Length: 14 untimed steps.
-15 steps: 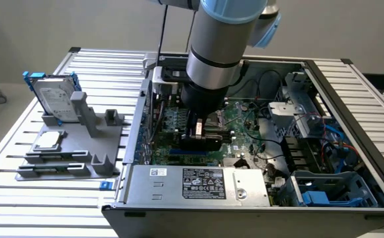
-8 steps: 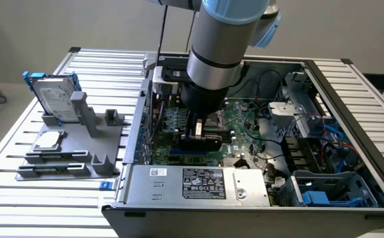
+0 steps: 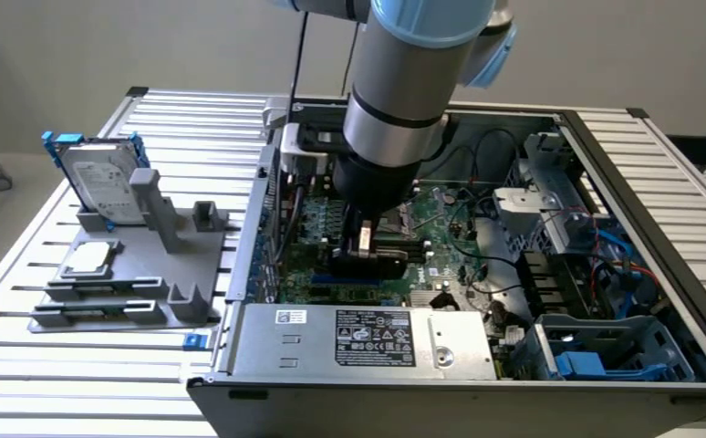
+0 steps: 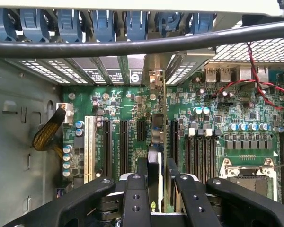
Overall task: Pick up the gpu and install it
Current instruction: 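Insert the gpu into the slot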
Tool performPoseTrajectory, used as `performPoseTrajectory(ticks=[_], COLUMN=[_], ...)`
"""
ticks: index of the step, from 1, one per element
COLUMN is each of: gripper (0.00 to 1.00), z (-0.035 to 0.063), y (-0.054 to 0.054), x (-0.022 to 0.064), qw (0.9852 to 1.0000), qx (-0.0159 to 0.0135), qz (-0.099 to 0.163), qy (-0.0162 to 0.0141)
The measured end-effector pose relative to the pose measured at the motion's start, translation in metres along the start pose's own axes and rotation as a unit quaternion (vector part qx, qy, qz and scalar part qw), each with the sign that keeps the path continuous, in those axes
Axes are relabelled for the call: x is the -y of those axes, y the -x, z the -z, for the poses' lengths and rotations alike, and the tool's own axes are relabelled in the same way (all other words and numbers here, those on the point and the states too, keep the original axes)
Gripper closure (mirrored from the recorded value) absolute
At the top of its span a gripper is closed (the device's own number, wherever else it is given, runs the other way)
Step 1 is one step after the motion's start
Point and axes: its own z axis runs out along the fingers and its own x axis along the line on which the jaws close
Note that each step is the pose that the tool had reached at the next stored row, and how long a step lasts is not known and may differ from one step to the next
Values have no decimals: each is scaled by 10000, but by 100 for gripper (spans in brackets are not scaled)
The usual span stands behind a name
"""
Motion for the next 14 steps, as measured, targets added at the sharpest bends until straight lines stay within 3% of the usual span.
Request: performPoseTrajectory(ticks=[9,14], gripper=[73,73], z=[-28,-37], y=[-2,-3], x=[4,6], qw=[10000,10000], qx=[-3,-1], qz=[-4,-16], qy=[15,56])
